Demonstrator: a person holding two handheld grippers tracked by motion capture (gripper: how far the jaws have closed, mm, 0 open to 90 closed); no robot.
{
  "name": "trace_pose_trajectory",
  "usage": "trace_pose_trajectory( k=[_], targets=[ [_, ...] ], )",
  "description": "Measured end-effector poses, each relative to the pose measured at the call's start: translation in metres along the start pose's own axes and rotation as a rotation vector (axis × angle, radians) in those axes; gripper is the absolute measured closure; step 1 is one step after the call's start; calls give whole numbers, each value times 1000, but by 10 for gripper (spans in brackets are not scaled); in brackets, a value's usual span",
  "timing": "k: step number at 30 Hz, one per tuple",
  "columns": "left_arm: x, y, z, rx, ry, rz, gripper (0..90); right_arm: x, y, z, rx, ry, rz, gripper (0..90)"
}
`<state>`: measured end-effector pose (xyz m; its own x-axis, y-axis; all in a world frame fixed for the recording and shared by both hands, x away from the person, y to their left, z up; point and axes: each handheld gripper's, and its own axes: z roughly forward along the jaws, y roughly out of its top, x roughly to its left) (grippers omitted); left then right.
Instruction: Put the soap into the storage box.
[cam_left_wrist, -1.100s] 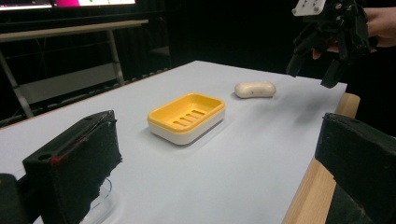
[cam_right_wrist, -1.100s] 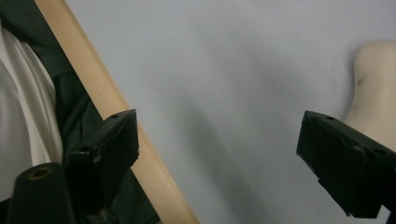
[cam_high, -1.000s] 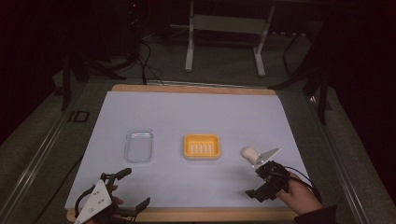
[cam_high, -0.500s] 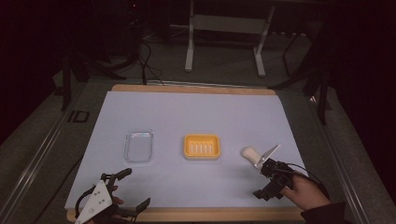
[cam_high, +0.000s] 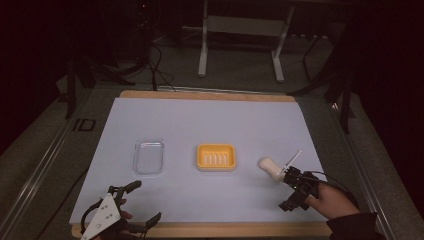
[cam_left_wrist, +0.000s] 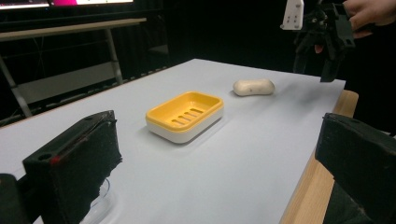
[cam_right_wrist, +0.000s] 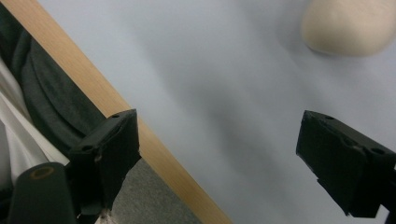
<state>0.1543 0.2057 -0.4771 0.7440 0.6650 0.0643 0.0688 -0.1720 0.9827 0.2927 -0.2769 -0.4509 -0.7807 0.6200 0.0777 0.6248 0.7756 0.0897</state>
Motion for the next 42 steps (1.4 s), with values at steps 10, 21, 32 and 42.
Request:
trace_pose_trajectory(
  k=[10, 21, 32, 42],
  targets=[
    [0, 0, 0, 4, 1, 1, 1, -17, -4, -1, 41, -17, 48, 132],
    [0, 0, 0, 3, 0, 0, 1, -32, -2, 2, 7, -16, 86, 132],
    [-1, 0, 1, 4, -1, 2, 1, -40, 0, 4, -104, -10, 66, 134],
    [-1, 0, 1, 2, -3, 1, 1, -44, 7, 6, -163, 2, 58, 136]
  ],
)
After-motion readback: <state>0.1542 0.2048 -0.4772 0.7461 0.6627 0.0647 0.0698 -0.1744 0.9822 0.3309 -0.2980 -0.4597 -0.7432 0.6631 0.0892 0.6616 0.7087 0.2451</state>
